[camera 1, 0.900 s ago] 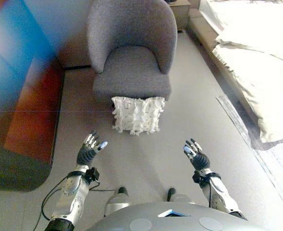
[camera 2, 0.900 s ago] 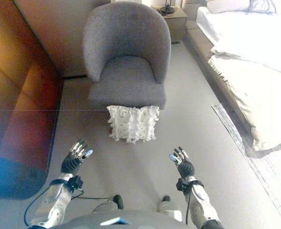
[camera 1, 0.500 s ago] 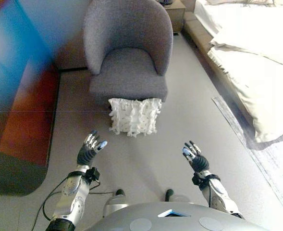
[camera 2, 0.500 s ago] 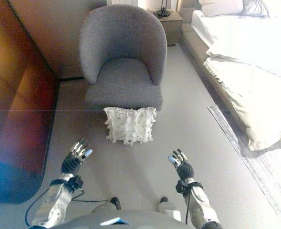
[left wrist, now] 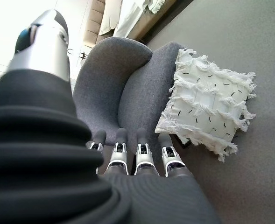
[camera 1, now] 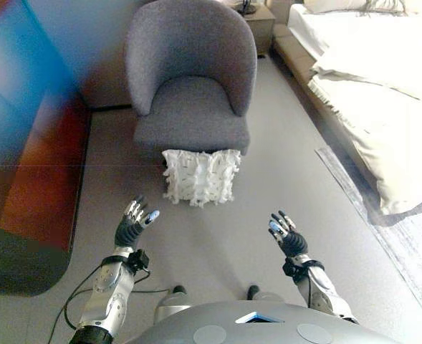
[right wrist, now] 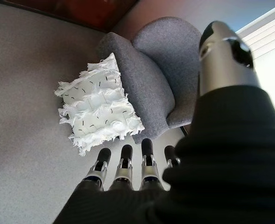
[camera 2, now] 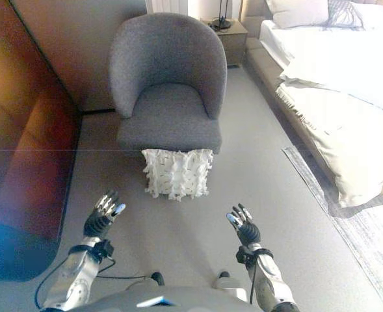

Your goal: Pick up the cushion and take it to the sofa

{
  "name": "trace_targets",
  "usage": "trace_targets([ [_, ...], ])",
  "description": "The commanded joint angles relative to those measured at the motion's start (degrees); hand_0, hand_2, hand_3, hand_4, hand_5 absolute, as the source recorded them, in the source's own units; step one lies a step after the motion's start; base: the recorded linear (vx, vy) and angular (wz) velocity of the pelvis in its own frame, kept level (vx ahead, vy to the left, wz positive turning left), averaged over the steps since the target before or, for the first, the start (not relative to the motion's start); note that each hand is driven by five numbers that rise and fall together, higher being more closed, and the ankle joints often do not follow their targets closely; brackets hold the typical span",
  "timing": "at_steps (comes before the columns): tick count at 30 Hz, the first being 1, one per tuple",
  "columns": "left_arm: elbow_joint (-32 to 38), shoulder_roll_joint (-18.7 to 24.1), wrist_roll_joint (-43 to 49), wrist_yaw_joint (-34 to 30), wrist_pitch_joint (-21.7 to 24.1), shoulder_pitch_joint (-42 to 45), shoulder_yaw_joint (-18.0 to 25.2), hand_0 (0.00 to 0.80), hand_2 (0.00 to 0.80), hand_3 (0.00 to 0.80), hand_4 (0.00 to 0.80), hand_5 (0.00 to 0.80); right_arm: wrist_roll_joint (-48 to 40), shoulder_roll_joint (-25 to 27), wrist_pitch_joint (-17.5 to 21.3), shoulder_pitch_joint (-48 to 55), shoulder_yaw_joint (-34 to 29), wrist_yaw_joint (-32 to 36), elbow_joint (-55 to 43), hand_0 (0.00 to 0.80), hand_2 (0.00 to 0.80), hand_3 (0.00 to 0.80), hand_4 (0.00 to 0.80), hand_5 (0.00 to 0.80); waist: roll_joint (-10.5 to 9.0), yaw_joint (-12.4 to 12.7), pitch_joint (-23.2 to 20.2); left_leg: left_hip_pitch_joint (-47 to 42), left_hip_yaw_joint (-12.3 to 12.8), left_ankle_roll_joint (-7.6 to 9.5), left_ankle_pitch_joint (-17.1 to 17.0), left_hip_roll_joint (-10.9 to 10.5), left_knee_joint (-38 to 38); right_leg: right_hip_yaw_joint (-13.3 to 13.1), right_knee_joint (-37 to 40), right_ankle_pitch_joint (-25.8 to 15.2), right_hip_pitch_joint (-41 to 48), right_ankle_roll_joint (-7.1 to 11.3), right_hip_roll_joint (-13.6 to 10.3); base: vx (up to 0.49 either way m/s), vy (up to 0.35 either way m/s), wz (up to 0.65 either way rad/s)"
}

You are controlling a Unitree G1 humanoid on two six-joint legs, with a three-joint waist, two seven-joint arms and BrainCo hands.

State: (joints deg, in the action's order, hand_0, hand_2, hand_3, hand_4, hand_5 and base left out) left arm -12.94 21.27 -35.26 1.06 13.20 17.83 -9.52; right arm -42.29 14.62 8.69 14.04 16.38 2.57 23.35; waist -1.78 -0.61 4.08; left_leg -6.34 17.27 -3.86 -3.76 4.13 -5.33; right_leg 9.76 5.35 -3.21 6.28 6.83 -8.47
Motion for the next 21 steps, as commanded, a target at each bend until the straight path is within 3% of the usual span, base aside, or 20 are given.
trace_targets([
  [1, 0.08, -0.48, -1.42, -0.51, 3.81, -2.73, 1.83, 0.000, 0.000, 0.000, 0.000, 0.000, 0.05, -0.05, 0.85, -1.73, -1.41, 0.12, -3.41, 0.000, 0.000, 0.000, 0.000, 0.000, -0.01, 0.23, 1.98, -1.13, -3.15, 2.29, 5.83, -1.83, 0.33, 3.72, -0.76, 1.06, -0.56, 1.23, 0.63, 0.013, 0.094, 0.00],
  [9, -0.95, -0.24, -2.27, -1.16, 3.52, -3.23, 2.07, 0.000, 0.000, 0.000, 0.000, 0.000, -0.85, -0.66, 0.95, -1.58, -2.17, -0.20, -3.03, 0.000, 0.000, 0.000, 0.000, 0.000, -0.80, 0.96, 3.23, 0.32, -3.53, 3.68, 7.46, -2.72, 4.11, 4.16, -5.12, 1.77, -1.88, 2.70, -2.59, 0.029, 0.115, 0.01],
  [13, -0.04, 0.69, -1.85, -1.59, 2.64, -3.73, 2.78, 0.000, 0.000, 0.000, 0.000, 0.000, -1.12, -1.09, 2.17, -2.13, -2.92, 0.10, -2.22, 0.000, 0.000, 0.000, 0.000, 0.000, -1.28, 2.11, 4.93, 4.29, -4.76, 5.67, 10.44, -3.86, 11.92, 3.41, -14.26, 1.32, -3.73, 2.33, -6.93, 0.008, 0.121, 0.05],
  [15, -0.18, 1.68, -1.54, -2.09, 1.77, -4.53, 3.03, 0.000, 0.000, 0.000, 0.000, 0.000, -2.05, -1.63, 3.54, -2.19, -3.35, -0.24, -1.57, 0.000, 0.000, 0.000, 0.000, 0.000, -1.05, 2.52, 5.86, 5.10, -5.46, 7.55, 10.89, -4.96, 12.38, 2.78, -22.76, -3.04, -7.10, 2.29, -9.79, -0.010, 0.194, 0.14],
  [16, -0.42, 1.93, -1.30, -2.10, 1.45, -4.81, 3.11, 0.000, 0.000, 0.000, 0.000, 0.000, -2.31, -1.98, 4.04, -1.88, -3.56, -0.43, -1.40, 0.000, 0.000, 0.000, 0.000, 0.000, -0.50, 2.40, 6.16, 5.03, -5.72, 8.27, 10.91, -5.34, 12.01, 1.33, -28.49, -5.12, -9.79, 2.19, -11.22, 0.015, 0.248, 0.06],
  [18, -0.57, 2.20, -3.49, -3.05, 0.46, -4.94, 3.37, 0.000, 0.000, 0.000, 0.000, 0.000, -2.24, -2.12, 4.38, 0.15, -4.17, -0.99, -2.24, 0.000, 0.000, 0.000, 0.000, 0.000, 0.85, 1.18, 6.71, 3.82, -7.36, 8.82, 10.92, -5.90, 11.10, -2.02, -36.05, -7.45, -14.92, 1.70, -11.35, 0.070, 0.233, 0.04],
  [21, 0.66, 2.49, -4.43, -4.13, -0.58, -4.02, 4.34, 0.000, 0.000, 0.000, 0.000, 0.000, -2.09, -1.65, 4.65, 3.34, -5.07, 0.07, -2.65, 0.000, 0.000, 0.000, 0.000, 0.000, 1.49, -0.38, 6.56, 2.21, -8.73, 8.81, 11.67, -6.65, 10.29, -5.20, -35.72, -8.80, -17.86, 1.58, -9.70, 0.140, 0.109, 0.47],
])
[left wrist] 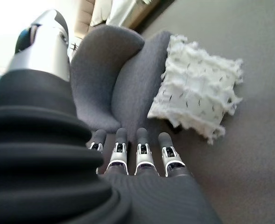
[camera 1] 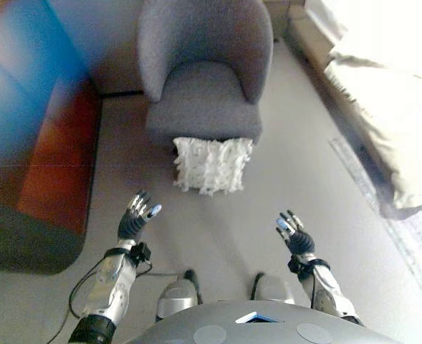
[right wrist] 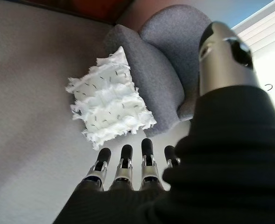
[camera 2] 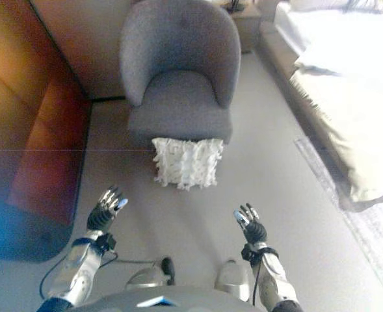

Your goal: Pick up the cushion and take it to the sofa

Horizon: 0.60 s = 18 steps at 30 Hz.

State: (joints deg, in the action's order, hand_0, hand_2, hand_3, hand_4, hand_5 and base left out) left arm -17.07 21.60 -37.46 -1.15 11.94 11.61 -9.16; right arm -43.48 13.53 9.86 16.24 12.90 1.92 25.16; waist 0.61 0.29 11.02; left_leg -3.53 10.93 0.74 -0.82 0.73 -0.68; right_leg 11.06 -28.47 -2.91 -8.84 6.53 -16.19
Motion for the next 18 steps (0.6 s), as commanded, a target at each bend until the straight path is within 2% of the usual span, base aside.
trace_targets([
  [1, 5.14, 2.44, -2.29, -1.84, 0.58, 2.25, 3.85, 0.000, 0.000, 0.000, 0.000, 0.000, -1.05, -0.51, 3.52, 1.66, -1.85, 0.81, -4.38, 0.000, 0.000, 0.000, 0.000, 0.000, -0.97, -1.76, -0.44, -0.82, -2.90, 4.14, 8.97, -3.53, 5.66, -7.01, 0.38, -9.04, -2.96, 1.94, -1.12, 0.179, -0.031, 0.48],
  [5, 5.39, 2.90, -2.44, -0.77, 1.32, 1.01, 1.89, 0.000, 0.000, 0.000, 0.000, 0.000, -2.21, -0.30, 4.35, 0.96, -2.23, 1.31, -2.74, 0.000, 0.000, 0.000, 0.000, 0.000, -3.08, -3.22, -0.20, -0.57, -5.29, 3.71, 12.15, -5.27, 7.90, -7.37, 18.76, -9.97, -4.19, 4.08, 0.57, 0.230, -0.136, 0.35],
  [8, 5.45, 3.20, -0.73, -1.13, 1.66, 1.29, 0.46, 0.000, 0.000, 0.000, 0.000, 0.000, -4.02, 0.54, 3.56, -0.38, -2.49, 1.62, -2.06, 0.000, 0.000, 0.000, 0.000, 0.000, -4.07, -3.95, -0.09, -1.58, -6.21, 3.47, 14.38, -6.01, 9.19, -6.00, 30.70, -10.38, -5.94, 5.52, 2.61, 0.367, -0.127, 0.28],
  [10, 5.60, 3.07, -0.01, -1.47, 1.21, 2.23, 0.45, 0.000, 0.000, 0.000, 0.000, 0.000, -4.05, 0.69, 2.59, 0.09, -2.74, 1.67, -2.44, 0.000, 0.000, 0.000, 0.000, 0.000, -4.10, -3.96, -0.20, -3.25, -6.09, 3.51, 15.27, -5.94, 9.25, -3.90, 31.34, -11.06, -6.23, 5.47, 2.72, 0.408, -0.088, 0.38],
  [13, 6.01, 2.42, 0.52, -1.91, 0.89, 4.46, 1.08, 0.000, 0.000, 0.000, 0.000, 0.000, -3.31, 0.68, 1.41, 1.05, -2.84, 2.10, -2.52, 0.000, 0.000, 0.000, 0.000, 0.000, -4.59, -3.12, -0.85, -6.03, -4.62, 3.58, 17.57, -6.11, 9.91, 1.73, 28.47, -11.60, -5.65, 5.31, 1.95, 0.455, -0.059, 0.02],
  [14, 6.14, 1.99, 0.48, -1.75, 0.99, 5.61, 1.43, 0.000, 0.000, 0.000, 0.000, 0.000, -2.71, 0.90, 0.62, 1.45, -2.87, 2.35, -2.57, 0.000, 0.000, 0.000, 0.000, 0.000, -4.21, -2.80, -1.58, -7.65, -3.59, 3.85, 19.31, -5.67, 10.27, 4.00, 25.97, -9.98, -5.03, 5.41, 2.61, 0.506, -0.060, -0.40],
  [15, 6.32, 1.61, 0.47, -1.28, 1.11, 6.18, 1.39, 0.000, 0.000, 0.000, 0.000, 0.000, -2.44, 1.19, 0.31, 1.91, -2.93, 2.64, -2.66, 0.000, 0.000, 0.000, 0.000, 0.000, -4.60, -3.19, -1.98, -8.05, -2.65, 3.87, 19.09, -5.82, 10.57, 4.05, 25.72, -9.40, -4.94, 4.60, 2.63, 0.546, -0.098, -0.41],
  [17, 6.32, 1.39, -0.61, -0.52, 0.80, 6.42, 1.26, 0.000, 0.000, 0.000, 0.000, 0.000, -2.49, 1.59, 0.57, 2.63, -2.61, 2.72, -2.45, 0.000, 0.000, 0.000, 0.000, 0.000, -4.15, -4.45, -2.87, -8.72, -2.27, 3.11, 17.69, -4.43, 12.67, 0.67, 24.77, -8.41, -5.09, 3.61, 4.49, 0.451, -0.132, -0.26],
  [18, 6.35, 1.38, -1.63, -0.72, 0.60, 6.54, 1.38, 0.000, 0.000, 0.000, 0.000, 0.000, -2.57, 1.70, 0.54, 2.68, -2.45, 2.51, -2.56, 0.000, 0.000, 0.000, 0.000, 0.000, -3.58, -4.66, -3.10, -9.39, -2.26, 2.84, 17.88, -3.53, 13.41, 0.11, 23.46, -7.57, -5.09, 3.72, 5.12, 0.445, -0.170, 0.01],
])
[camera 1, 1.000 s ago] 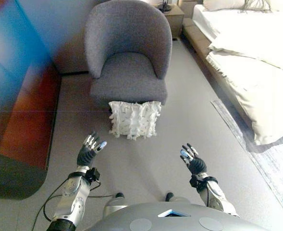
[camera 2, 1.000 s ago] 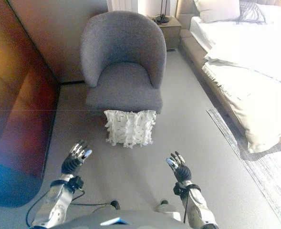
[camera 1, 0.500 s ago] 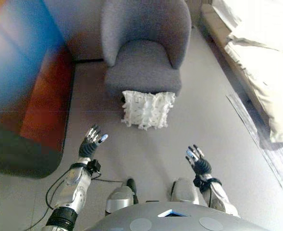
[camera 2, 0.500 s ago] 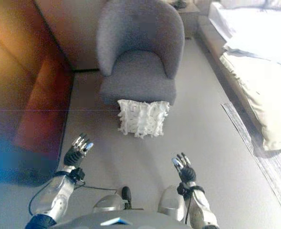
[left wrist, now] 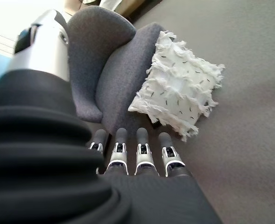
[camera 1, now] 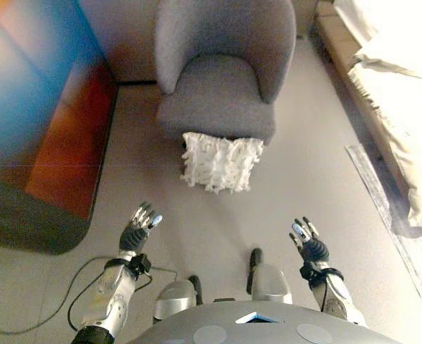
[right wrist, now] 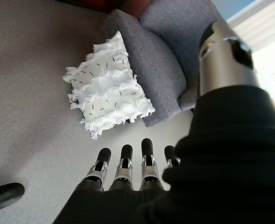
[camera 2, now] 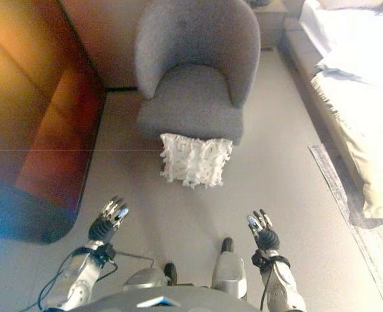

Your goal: Pick up the cushion and take it to the sofa

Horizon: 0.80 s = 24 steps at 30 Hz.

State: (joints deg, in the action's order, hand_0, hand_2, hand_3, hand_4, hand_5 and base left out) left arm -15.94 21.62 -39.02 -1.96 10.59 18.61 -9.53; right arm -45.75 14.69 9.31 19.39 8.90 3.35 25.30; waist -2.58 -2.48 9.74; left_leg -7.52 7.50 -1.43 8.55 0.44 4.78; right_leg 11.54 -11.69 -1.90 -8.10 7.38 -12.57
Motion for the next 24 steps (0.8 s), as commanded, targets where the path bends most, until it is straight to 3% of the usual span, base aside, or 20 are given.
trace_targets([
  [1, 4.88, 0.90, -2.06, -0.45, 1.54, -0.32, 2.18, 0.000, 0.000, 0.000, 0.000, 0.000, 0.36, 0.77, 0.75, -0.10, 1.69, 0.66, -3.48, 0.000, 0.000, 0.000, 0.000, 0.000, -0.42, -2.48, -2.26, -5.70, 1.82, 4.05, 6.09, -2.21, 9.57, -1.27, 4.15, -7.43, -6.15, 1.63, 1.94, 0.430, -0.196, 0.10],
  [4, 4.78, -0.06, -3.52, -1.37, 0.96, -0.05, 3.15, 0.000, 0.000, 0.000, 0.000, 0.000, -0.28, 2.02, 0.82, 0.59, 1.66, 1.96, -4.59, 0.000, 0.000, 0.000, 0.000, 0.000, -0.05, -3.52, -3.37, -4.42, 0.81, 1.37, -1.42, 0.71, 15.39, -4.93, 1.81, -2.99, -5.22, -0.81, 5.22, 0.399, -0.222, 0.11],
  [7, 4.96, -0.61, -4.64, -0.28, 1.09, -1.34, 2.87, 0.000, 0.000, 0.000, 0.000, 0.000, -0.10, 3.84, -0.09, -0.03, 0.89, 2.92, -4.83, 0.000, 0.000, 0.000, 0.000, 0.000, -0.33, -4.09, -4.14, -1.00, 1.15, -1.42, -8.41, 3.03, 25.85, -6.33, 2.27, -0.54, -2.64, -3.76, 7.76, 0.387, -0.231, -0.01],
  [8, 5.52, -0.89, -4.81, 0.91, 1.00, -2.30, 2.37, 0.000, 0.000, 0.000, 0.000, 0.000, 0.00, 4.80, -0.25, -0.59, 0.72, 3.22, -5.17, 0.000, 0.000, 0.000, 0.000, 0.000, -0.97, -3.73, -3.85, 3.06, 1.36, -1.63, -9.53, 4.02, 33.20, -6.03, 2.95, 0.58, -0.54, -5.07, 8.02, 0.266, -0.210, -0.05],
  [9, 5.88, -0.91, -4.78, 1.65, 1.02, -2.62, 2.13, 0.000, 0.000, 0.000, 0.000, 0.000, -0.07, 5.14, -0.23, -0.88, 0.71, 3.39, -5.24, 0.000, 0.000, 0.000, 0.000, 0.000, -1.45, -3.54, -3.86, 5.11, 1.73, -1.50, -9.91, 4.35, 35.97, -5.77, 3.04, 1.17, 0.12, -5.64, 7.92, 0.321, -0.211, -0.16],
  [10, 6.03, -0.95, -5.20, 2.05, 0.97, -2.98, 1.93, 0.000, 0.000, 0.000, 0.000, 0.000, -0.28, 5.63, 0.11, -1.33, 0.58, 3.91, -4.78, 0.000, 0.000, 0.000, 0.000, 0.000, -1.12, -3.15, -3.34, 7.55, 2.03, -2.13, -9.39, 6.63, 39.08, -5.02, 2.58, 3.05, 1.93, -6.23, 8.63, 0.245, -0.146, -0.26],
  [11, 6.18, -1.00, -5.53, 2.11, 0.84, -3.19, 1.98, 0.000, 0.000, 0.000, 0.000, 0.000, -0.38, 5.84, 0.22, -1.66, 0.47, 4.06, -4.69, 0.000, 0.000, 0.000, 0.000, 0.000, -1.34, -2.85, -3.02, 9.22, 2.19, -1.88, -8.87, 7.49, 40.04, -4.67, 2.61, 3.45, 2.71, -6.49, 8.57, 0.215, -0.133, -0.25],
  [12, 6.39, -1.03, -5.63, 2.00, 0.95, -3.26, 2.21, 0.000, 0.000, 0.000, 0.000, 0.000, -0.70, 5.98, 0.35, -2.07, 0.43, 4.40, -4.75, 0.000, 0.000, 0.000, 0.000, 0.000, -2.18, -1.99, -2.37, 12.19, 2.78, -0.61, -8.96, 7.85, 38.16, -3.68, 2.54, 3.81, 3.73, -6.95, 7.77, 0.138, -0.083, -0.19],
  [14, 6.49, -1.15, -5.02, 1.67, 1.63, -2.34, 2.65, 0.000, 0.000, 0.000, 0.000, 0.000, -0.64, 5.96, -0.14, -2.28, 0.32, 4.88, -4.86, 0.000, 0.000, 0.000, 0.000, 0.000, -2.32, -0.60, -1.49, 13.31, 2.74, -0.25, -9.27, 7.61, 32.12, -2.77, 1.74, 5.20, 5.46, -6.77, 7.48, 0.174, -0.013, -0.08],
  [18, 7.19, -1.04, -4.46, 0.86, 2.41, -1.12, 2.49, 0.000, 0.000, 0.000, 0.000, 0.000, -0.80, 5.62, -0.08, -1.44, 0.20, 4.55, -6.11, 0.000, 0.000, 0.000, 0.000, 0.000, -1.17, -0.30, -1.01, 11.64, 3.95, -1.84, -13.26, 9.89, 16.12, -3.51, 0.56, 7.56, 6.79, -6.30, 8.40, 0.181, 0.081, -0.09],
  [21, 6.04, -0.81, -4.87, 0.78, 2.68, -2.52, 2.02, 0.000, 0.000, 0.000, 0.000, 0.000, -0.42, 5.36, 0.40, 0.34, 0.01, 4.91, -6.17, 0.000, 0.000, 0.000, 0.000, 0.000, 0.23, -0.47, -0.77, 11.30, 0.59, -3.68, -15.89, 10.24, 3.75, -5.52, 0.52, 9.13, 8.53, -5.28, 8.98, 0.256, 0.157, 0.04],
  [24, 6.20, -1.10, -5.66, 0.83, 2.20, -2.06, 2.81, 0.000, 0.000, 0.000, 0.000, 0.000, 0.02, 5.49, 0.51, 0.89, -0.07, 6.55, -4.81, 0.000, 0.000, 0.000, 0.000, 0.000, 1.03, 1.08, -0.89, 12.59, -3.12, -5.13, -18.02, 10.63, -4.65, -6.90, 2.21, 10.05, 12.00, -4.49, 9.02, 0.329, 0.134, 0.02],
])
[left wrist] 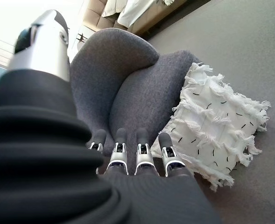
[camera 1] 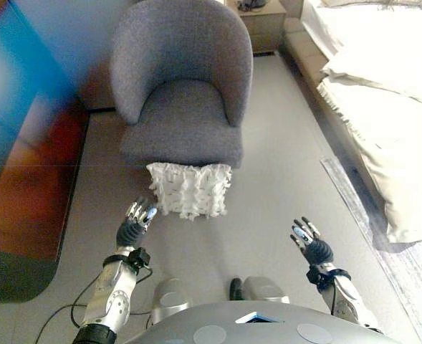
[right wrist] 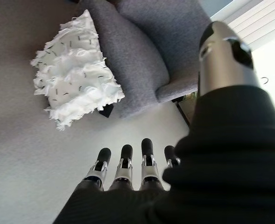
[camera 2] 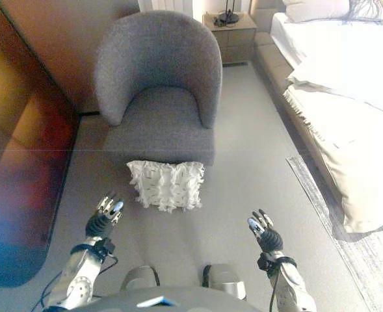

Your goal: Pick up the cushion and take it to the sofa

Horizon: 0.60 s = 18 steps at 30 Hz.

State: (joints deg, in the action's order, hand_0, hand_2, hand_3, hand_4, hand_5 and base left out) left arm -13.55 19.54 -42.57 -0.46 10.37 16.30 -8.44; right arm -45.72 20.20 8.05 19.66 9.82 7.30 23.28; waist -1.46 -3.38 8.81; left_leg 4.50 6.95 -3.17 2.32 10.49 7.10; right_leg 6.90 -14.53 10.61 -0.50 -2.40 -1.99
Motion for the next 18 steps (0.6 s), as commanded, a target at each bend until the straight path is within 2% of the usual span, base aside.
trace_targets([
  [1, 4.00, 0.86, -2.16, -0.67, 2.28, 0.92, 2.07, 0.000, 0.000, 0.000, 0.000, 0.000, 0.14, 0.02, 1.55, 0.75, -1.09, 3.06, -2.59, 0.000, 0.000, 0.000, 0.000, 0.000, -0.08, 2.55, 0.05, 0.78, -3.69, -3.59, -12.26, 0.43, -8.88, -2.80, 5.84, -2.18, 5.80, 5.45, -1.63, 0.370, 0.118, -0.16],
  [3, 4.29, 0.54, -2.26, -0.50, 2.35, 2.46, 2.54, 0.000, 0.000, 0.000, 0.000, 0.000, 0.83, 0.15, 1.13, 0.46, -1.04, 3.96, -2.26, 0.000, 0.000, 0.000, 0.000, 0.000, 0.09, 3.76, -0.05, 2.16, -5.26, -3.54, -11.65, -0.07, -11.62, -3.74, 6.99, -1.49, 7.91, 5.60, -1.75, 0.360, 0.129, -0.40],
  [4, 4.23, 0.46, -2.29, -0.56, 2.40, 2.98, 2.75, 0.000, 0.000, 0.000, 0.000, 0.000, 1.15, 0.15, 1.17, 0.27, -0.79, 4.13, -2.28, 0.000, 0.000, 0.000, 0.000, 0.000, 0.20, 4.17, 0.04, 2.86, -4.98, -3.46, -11.20, -0.31, -11.88, -3.76, 7.17, -1.04, 8.60, 5.65, -1.92, 0.324, 0.149, -0.65],
  [7, 2.90, 0.64, -2.50, -1.72, 2.86, 2.94, 3.21, 0.000, 0.000, 0.000, 0.000, 0.000, 1.09, -0.32, 1.65, -0.23, -0.26, 4.06, -2.84, 0.000, 0.000, 0.000, 0.000, 0.000, 0.40, 4.79, 0.34, 5.19, -1.54, -3.03, -10.26, -1.21, -9.37, -2.14, 6.83, 0.21, 10.08, 6.04, -2.97, 0.300, 0.180, -0.48],
  [9, 2.63, 1.29, -2.90, -1.63, 3.16, 2.28, 3.61, 0.000, 0.000, 0.000, 0.000, 0.000, 1.27, -1.00, 1.95, -1.21, 1.21, 2.58, -3.56, 0.000, 0.000, 0.000, 0.000, 0.000, 0.11, 5.70, 0.09, 5.99, -3.26, -1.93, -9.05, -2.89, -7.64, -1.27, 5.32, 0.63, 9.61, 7.59, -4.85, 0.322, 0.222, -0.08],
  [11, 2.26, 2.15, -2.32, -1.03, 2.87, 1.60, 3.96, 0.000, 0.000, 0.000, 0.000, 0.000, 0.38, -1.61, 0.83, -1.39, 1.19, 1.26, -4.37, 0.000, 0.000, 0.000, 0.000, 0.000, -0.65, 6.05, -0.25, 7.10, -3.10, -0.14, -6.56, -4.92, -3.21, -0.48, 3.08, 0.05, 10.02, 9.14, -7.24, 0.330, 0.228, -0.18],
  [13, 2.40, 2.88, -1.70, -1.61, 3.06, 0.88, 4.12, 0.000, 0.000, 0.000, 0.000, 0.000, -0.42, -2.21, 0.33, -1.58, 1.23, 1.48, -4.86, 0.000, 0.000, 0.000, 0.000, 0.000, -1.72, 6.33, -0.86, 6.90, -1.95, 1.90, -4.74, -6.67, -1.50, 0.61, -0.13, -3.75, 9.80, 10.78, -9.76, 0.311, 0.220, -0.18],
  [14, 2.78, 3.27, -1.13, -1.94, 2.86, 0.52, 3.96, 0.000, 0.000, 0.000, 0.000, 0.000, 0.22, -2.62, 1.10, -1.81, 1.64, 1.19, -4.67, 0.000, 0.000, 0.000, 0.000, 0.000, -2.19, 6.78, -1.46, 5.66, -1.55, 3.81, -3.28, -8.50, -1.36, 1.37, -7.13, -8.39, 9.01, 11.25, -12.85, 0.365, 0.294, -0.15],
  [15, 2.81, 3.54, -0.38, -2.07, 2.62, 0.08, 3.59, 0.000, 0.000, 0.000, 0.000, 0.000, 0.06, -3.09, 1.77, -2.23, 1.96, 0.55, -4.25, 0.000, 0.000, 0.000, 0.000, 0.000, -1.90, 6.93, -1.90, 4.56, -1.59, 4.85, -2.54, -9.59, -1.47, 1.25, -12.43, -11.26, 7.41, 11.03, -14.39, 0.385, 0.330, -0.03],
  [18, 2.20, 4.23, 1.92, -1.46, 1.83, -1.47, 2.88, 0.000, 0.000, 0.000, 0.000, 0.000, -0.40, -4.39, 2.71, -2.64, 2.35, -1.96, -3.55, 0.000, 0.000, 0.000, 0.000, 0.000, -0.93, 6.53, -2.32, 0.66, -2.17, 7.15, 0.75, -12.80, -0.79, -0.32, -27.61, -13.98, 0.94, 10.02, -17.89, 0.370, 0.322, 0.06],
])
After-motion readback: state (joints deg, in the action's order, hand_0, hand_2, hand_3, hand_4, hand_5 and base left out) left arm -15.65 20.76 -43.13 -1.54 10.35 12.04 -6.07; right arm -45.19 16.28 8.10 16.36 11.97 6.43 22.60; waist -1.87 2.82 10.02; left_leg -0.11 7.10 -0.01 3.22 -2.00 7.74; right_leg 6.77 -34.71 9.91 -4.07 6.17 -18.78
